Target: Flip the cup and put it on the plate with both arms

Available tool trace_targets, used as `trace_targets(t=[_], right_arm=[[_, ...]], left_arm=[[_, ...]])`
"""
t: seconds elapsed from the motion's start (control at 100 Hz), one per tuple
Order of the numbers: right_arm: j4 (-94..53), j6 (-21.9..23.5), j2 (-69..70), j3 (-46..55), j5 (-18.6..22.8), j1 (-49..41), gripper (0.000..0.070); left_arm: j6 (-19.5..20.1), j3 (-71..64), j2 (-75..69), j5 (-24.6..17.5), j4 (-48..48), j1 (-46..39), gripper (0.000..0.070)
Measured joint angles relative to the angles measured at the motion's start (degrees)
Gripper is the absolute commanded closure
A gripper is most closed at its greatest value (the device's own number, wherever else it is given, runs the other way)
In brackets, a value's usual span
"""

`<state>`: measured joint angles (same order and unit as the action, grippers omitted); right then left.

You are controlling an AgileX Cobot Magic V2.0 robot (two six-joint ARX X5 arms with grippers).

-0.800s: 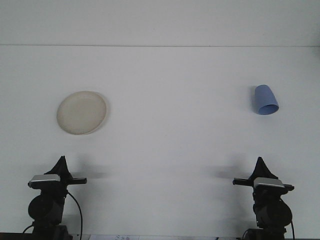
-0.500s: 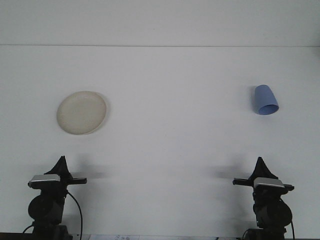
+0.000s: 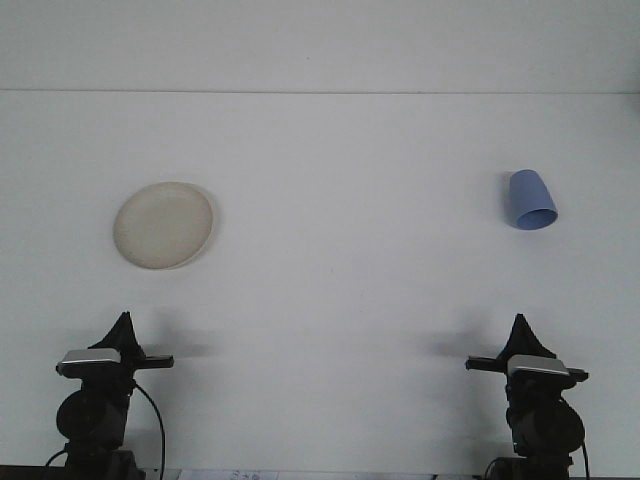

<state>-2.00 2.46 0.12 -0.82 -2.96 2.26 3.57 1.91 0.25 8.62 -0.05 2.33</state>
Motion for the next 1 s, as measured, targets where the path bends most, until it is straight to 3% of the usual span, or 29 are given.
trace_targets(t=[0.11, 0.26, 0.35, 0.53, 0.68, 0.73, 0.8, 0.84, 0.86, 1.0], right_arm=[[0.5, 1.7, 0.0, 0.0, 1.4, 0.0, 0.0696], [-0.7, 8.6, 0.0, 0.0, 6.8, 0.0, 0.0696], [0.1, 12.7, 0.0, 0.0, 7.4, 0.0, 0.0697], [2.6, 18.7, 0.0, -2.0, 3.0, 0.0, 0.0699], [-0.5, 19.8, 4.7, -14.8, -2.7, 0.0, 0.0687], [-2.1, 18.0, 7.3, -20.0, -3.1, 0.0, 0.0596], [-4.8, 14.2, 11.7, -26.1, -3.3, 0.0, 0.0313], [-6.3, 12.0, 14.6, -29.0, -3.8, 0.0, 0.0171], [-7.0, 11.0, 16.0, -30.3, -4.3, 0.0, 0.0133], [-7.9, 5.7, 25.4, -35.1, -8.9, 0.0, 0.0125]], left_arm=[[0.0, 0.0, 0.0, 0.0, 0.0, 0.0, 0.0688], [0.0, 0.0, 0.0, 0.0, 0.0, 0.0, 0.0688], [0.0, 0.0, 0.0, 0.0, 0.0, 0.0, 0.0688], [0.0, 0.0, 0.0, 0.0, 0.0, 0.0, 0.0688], [0.0, 0.0, 0.0, 0.0, 0.0, 0.0, 0.0688], [0.0, 0.0, 0.0, 0.0, 0.0, 0.0, 0.0688], [0.0, 0.0, 0.0, 0.0, 0.0, 0.0, 0.0688], [0.0, 0.0, 0.0, 0.0, 0.0, 0.0, 0.0688], [0.0, 0.0, 0.0, 0.0, 0.0, 0.0, 0.0688], [0.0, 0.0, 0.0, 0.0, 0.0, 0.0, 0.0688]])
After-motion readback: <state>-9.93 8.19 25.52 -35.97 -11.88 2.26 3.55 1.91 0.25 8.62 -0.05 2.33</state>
